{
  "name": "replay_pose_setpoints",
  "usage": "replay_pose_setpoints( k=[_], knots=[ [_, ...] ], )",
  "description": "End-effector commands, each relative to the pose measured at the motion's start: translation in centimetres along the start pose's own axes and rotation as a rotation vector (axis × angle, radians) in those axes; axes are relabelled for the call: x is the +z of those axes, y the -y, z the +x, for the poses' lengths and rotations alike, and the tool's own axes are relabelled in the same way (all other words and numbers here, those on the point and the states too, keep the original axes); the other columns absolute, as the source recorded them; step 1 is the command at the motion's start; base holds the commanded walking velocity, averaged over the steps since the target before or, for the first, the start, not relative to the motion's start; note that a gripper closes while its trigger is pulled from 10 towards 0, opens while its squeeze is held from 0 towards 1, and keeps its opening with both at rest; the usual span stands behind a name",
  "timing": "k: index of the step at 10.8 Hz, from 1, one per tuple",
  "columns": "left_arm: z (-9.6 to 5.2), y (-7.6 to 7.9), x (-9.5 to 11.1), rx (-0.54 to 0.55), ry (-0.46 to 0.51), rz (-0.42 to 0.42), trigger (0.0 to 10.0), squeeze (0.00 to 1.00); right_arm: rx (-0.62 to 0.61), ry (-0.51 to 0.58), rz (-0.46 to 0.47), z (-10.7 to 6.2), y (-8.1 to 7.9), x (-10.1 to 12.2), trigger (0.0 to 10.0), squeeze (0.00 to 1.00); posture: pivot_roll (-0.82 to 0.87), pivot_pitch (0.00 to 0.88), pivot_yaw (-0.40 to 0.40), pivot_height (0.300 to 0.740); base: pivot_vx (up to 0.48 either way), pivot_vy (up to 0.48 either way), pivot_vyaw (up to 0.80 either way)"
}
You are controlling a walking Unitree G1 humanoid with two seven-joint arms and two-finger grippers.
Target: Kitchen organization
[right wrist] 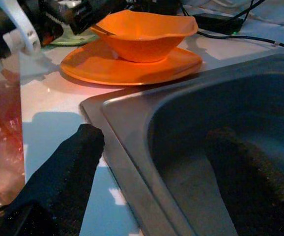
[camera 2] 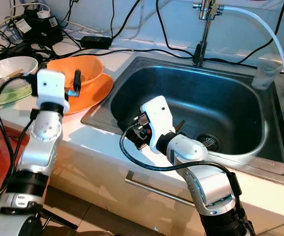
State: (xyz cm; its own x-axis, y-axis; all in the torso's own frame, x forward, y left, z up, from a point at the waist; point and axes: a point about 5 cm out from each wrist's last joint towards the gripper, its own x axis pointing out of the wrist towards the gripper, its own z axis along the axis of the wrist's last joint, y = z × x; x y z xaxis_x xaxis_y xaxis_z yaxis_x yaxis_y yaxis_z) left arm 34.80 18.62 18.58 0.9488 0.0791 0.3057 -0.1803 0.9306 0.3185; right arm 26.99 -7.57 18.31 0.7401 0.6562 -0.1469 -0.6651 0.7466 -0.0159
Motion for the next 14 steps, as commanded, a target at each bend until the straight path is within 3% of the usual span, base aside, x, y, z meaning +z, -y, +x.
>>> replay_pose_setpoints(
  k=[1, 3, 5, 12, 13, 14],
  knots=[
    [-0.1, -0.4, 0.0, 0.021, 0.002, 0.016, 10.0, 0.00, 0.019, 0.018, -0.009, -0.2, -0.4, 0.3, 10.0, 0.00, -0.05, 0.000, 0.036, 0.740, 0.000, 0.000, 0.00],
    [-0.9, -0.5, -1.6, 0.021, -0.046, 0.028, 10.0, 0.00, 0.021, 0.016, -0.014, -0.2, -0.4, 0.2, 10.0, 0.00, -0.05, 0.000, 0.032, 0.740, 0.000, 0.000, 0.00],
    [-0.8, -0.3, -2.5, -0.002, -0.067, 0.021, 10.0, 0.00, 0.019, 0.016, -0.019, -0.2, -0.4, 0.3, 10.0, 0.00, -0.06, 0.000, 0.031, 0.740, 0.000, 0.000, 0.00],
    [0.0, 1.0, -2.8, -0.052, -0.047, -0.028, 10.0, 0.00, 0.010, 0.006, -0.031, -0.5, -0.3, 0.2, 10.0, 0.00, -0.08, 0.000, 0.024, 0.740, 0.000, 0.000, 0.00],
    [0.1, 1.1, -2.7, -0.060, -0.037, -0.042, 3.8, 0.00, 0.010, 0.007, -0.032, -0.5, -0.4, 0.2, 10.0, 0.00, -0.08, 0.000, 0.025, 0.740, 0.000, 0.000, 0.00],
    [0.2, 1.2, -2.6, -0.069, -0.027, -0.053, 0.3, 0.00, 0.009, 0.007, -0.031, -0.5, -0.4, 0.2, 10.0, 0.00, -0.08, 0.000, 0.025, 0.740, 0.000, 0.000, 0.00]
  ],
)
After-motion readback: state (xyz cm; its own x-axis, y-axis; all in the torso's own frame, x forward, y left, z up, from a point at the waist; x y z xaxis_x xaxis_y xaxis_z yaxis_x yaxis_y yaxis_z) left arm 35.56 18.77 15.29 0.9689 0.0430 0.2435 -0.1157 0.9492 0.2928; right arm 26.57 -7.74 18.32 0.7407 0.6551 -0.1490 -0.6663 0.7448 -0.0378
